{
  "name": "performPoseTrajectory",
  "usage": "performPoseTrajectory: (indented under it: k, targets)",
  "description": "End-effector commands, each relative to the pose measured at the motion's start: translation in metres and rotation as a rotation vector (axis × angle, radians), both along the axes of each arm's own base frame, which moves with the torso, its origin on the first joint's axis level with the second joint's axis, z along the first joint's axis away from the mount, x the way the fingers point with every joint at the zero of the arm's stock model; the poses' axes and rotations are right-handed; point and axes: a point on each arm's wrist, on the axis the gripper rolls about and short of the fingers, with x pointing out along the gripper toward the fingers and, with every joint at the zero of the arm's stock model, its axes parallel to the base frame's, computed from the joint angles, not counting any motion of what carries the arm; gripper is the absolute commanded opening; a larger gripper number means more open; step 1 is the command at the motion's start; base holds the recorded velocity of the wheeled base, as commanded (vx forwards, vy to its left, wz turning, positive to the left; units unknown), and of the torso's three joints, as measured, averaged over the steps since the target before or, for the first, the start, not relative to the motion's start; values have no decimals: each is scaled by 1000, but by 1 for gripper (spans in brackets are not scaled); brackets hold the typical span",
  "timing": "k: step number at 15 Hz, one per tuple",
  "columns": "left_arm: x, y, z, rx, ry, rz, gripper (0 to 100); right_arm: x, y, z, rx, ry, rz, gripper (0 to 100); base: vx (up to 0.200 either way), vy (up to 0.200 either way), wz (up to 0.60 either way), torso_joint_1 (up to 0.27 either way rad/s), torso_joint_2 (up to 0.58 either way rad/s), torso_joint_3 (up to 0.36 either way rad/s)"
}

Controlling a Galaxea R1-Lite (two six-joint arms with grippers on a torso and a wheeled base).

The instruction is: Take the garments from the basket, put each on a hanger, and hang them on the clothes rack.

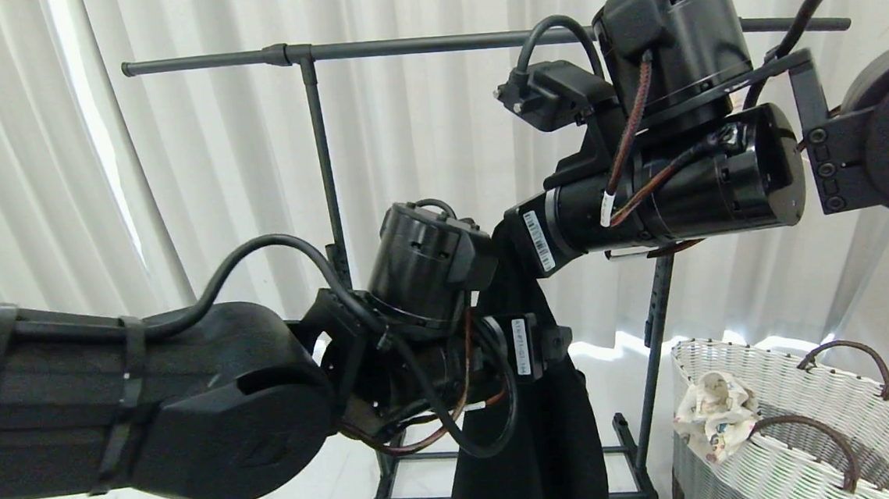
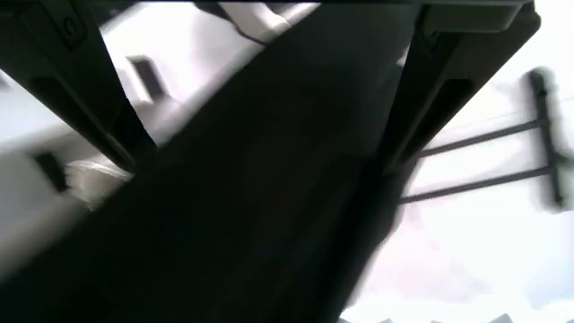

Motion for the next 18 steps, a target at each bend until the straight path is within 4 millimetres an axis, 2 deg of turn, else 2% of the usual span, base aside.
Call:
performPoseTrajectory:
  k: [1,4,6,8,13,16,18]
  targets:
    - [4,0,-21,56,41,17,100,3,-3,0,-3,3,-12,0,0,0,0,0,0,0]
    - [0,25,-30,107,65,56,100,9,-12,3,-1,-1,-42,0,0,0,0,0,0,0]
    - [-2,45,-29,136,53,74,100,9,-20,7,-6,3,-57,0,0,0,0,0,0,0]
    - [-1,57,-26,153,37,81,100,5,-25,10,-18,12,-55,0,0,0,0,0,0,0]
    - [-9,64,-14,134,3,27,100,-10,-23,13,-31,24,-11,0,0,0,0,0,0,0]
    - [-21,72,-9,198,-76,-159,100,-16,-18,13,-32,25,15,0,0,0,0,0,0,0]
    - [-22,70,3,128,-138,-264,100,-22,-13,12,-34,27,39,0,0,0,0,0,0,0]
